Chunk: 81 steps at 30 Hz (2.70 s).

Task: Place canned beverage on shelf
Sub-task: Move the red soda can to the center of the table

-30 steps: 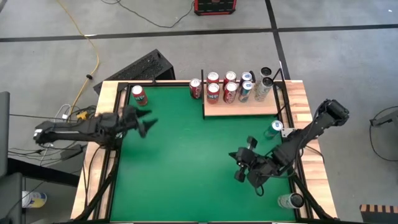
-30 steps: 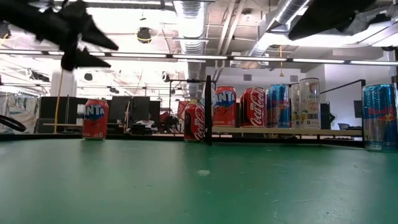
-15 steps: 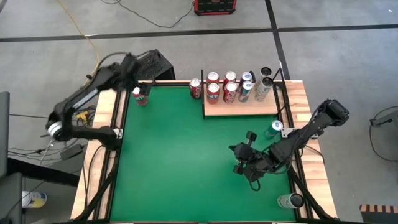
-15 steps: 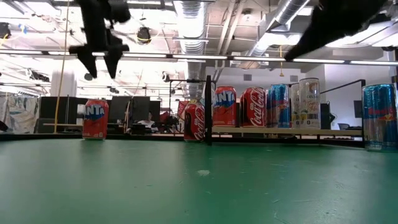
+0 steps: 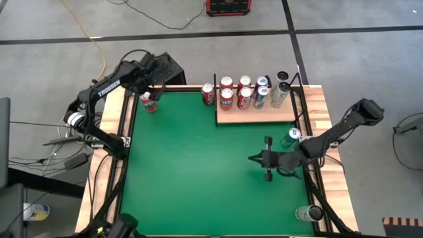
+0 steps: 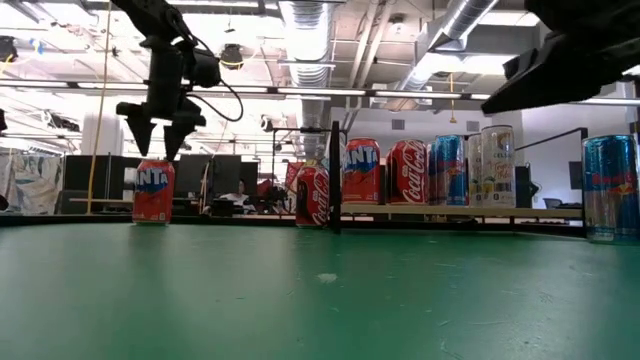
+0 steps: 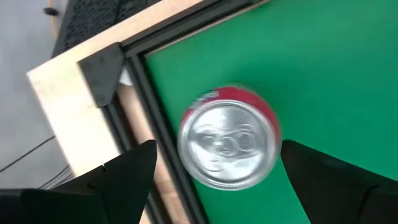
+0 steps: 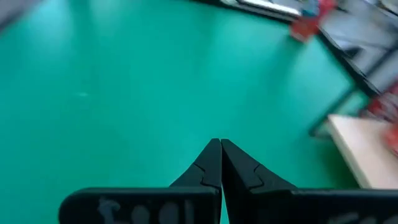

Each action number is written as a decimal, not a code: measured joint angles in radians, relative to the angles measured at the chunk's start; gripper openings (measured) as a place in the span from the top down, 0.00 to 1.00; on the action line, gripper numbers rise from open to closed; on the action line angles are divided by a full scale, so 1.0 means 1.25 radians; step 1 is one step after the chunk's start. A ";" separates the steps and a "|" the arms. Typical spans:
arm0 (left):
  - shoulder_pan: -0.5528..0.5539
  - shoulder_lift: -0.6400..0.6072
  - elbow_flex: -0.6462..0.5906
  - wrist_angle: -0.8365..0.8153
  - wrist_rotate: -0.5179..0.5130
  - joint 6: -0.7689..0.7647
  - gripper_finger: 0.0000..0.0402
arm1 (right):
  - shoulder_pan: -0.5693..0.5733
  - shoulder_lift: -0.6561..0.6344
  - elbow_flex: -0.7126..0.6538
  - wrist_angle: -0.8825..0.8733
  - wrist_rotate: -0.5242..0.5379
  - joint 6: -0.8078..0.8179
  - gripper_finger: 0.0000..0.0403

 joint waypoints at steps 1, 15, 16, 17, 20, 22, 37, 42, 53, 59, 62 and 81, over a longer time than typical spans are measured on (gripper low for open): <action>0.003 0.003 0.000 0.000 -0.008 0.006 0.18 | -0.008 -0.014 -0.020 0.032 -0.031 -0.020 0.94; 0.066 0.004 0.000 0.040 0.086 0.092 0.18 | -0.094 -0.135 0.008 0.063 -0.226 -0.202 0.94; 0.068 0.004 0.000 0.046 0.091 0.092 0.18 | -0.093 -0.142 0.015 0.035 -0.235 -0.200 0.94; 0.068 0.004 0.000 0.051 0.092 0.092 0.18 | -0.090 -0.147 0.017 0.015 -0.238 -0.199 0.94; 0.066 0.013 0.000 0.051 0.099 0.101 0.18 | -0.089 -0.155 0.017 -0.050 -0.238 -0.171 0.94; 0.066 0.033 0.000 0.039 0.110 0.100 0.18 | -0.090 -0.154 0.017 -0.075 -0.237 -0.158 0.94; 0.063 0.173 0.000 0.019 0.125 0.133 0.18 | -0.090 -0.155 0.017 -0.077 -0.231 -0.149 0.94; 0.063 0.163 0.000 0.004 0.158 0.160 0.22 | -0.090 -0.154 0.017 -0.078 -0.229 -0.123 0.94; -0.035 0.162 0.037 -0.076 0.199 0.102 0.30 | -0.090 -0.154 0.017 -0.079 -0.229 -0.106 0.94; -0.239 0.161 0.121 -0.138 0.185 0.010 0.30 | -0.090 -0.154 0.017 -0.083 -0.216 -0.106 0.94; -0.368 0.161 0.163 -0.114 0.184 -0.049 0.30 | -0.090 -0.154 0.017 -0.086 -0.215 -0.106 0.94; -0.838 0.237 0.187 0.240 0.215 -0.303 0.30 | -0.095 -0.154 0.017 -0.091 -0.215 -0.129 0.94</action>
